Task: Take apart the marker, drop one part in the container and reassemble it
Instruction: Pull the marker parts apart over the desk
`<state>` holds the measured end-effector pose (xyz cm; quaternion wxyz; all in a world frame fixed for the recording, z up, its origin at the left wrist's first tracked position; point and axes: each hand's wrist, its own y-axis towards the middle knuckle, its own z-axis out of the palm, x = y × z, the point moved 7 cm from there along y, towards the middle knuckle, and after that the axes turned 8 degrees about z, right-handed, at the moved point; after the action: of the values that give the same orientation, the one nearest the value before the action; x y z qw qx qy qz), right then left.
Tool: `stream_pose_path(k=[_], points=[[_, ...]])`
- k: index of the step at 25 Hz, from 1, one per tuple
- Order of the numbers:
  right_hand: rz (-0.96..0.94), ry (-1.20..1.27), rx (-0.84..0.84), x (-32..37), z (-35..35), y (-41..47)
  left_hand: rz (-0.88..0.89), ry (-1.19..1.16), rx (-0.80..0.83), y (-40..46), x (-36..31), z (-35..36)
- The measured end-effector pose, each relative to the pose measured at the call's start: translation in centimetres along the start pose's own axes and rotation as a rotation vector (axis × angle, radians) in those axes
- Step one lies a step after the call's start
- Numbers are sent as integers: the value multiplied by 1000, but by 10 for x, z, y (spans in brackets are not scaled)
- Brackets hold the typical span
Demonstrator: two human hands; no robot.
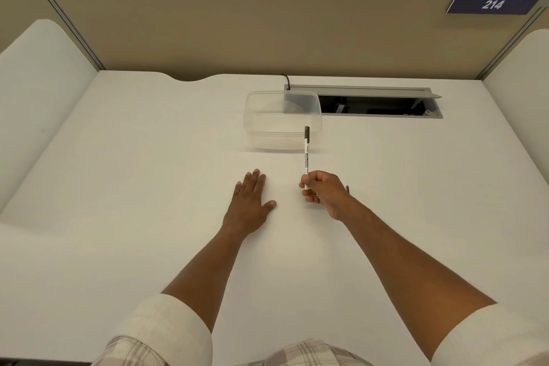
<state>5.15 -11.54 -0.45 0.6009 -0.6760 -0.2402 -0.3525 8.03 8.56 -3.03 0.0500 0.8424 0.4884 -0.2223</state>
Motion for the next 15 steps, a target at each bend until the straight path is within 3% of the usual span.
stream_pose_path(k=[5,11,15], points=[[-85,31,-101,3,-3,3,-5,39,-40,-4,1,6],[-215,-341,-303,11,-11,-5,1,75,-71,-6,0,6],[-233,-504,-320,10,-8,-8,0,82,-79,-7,0,6]])
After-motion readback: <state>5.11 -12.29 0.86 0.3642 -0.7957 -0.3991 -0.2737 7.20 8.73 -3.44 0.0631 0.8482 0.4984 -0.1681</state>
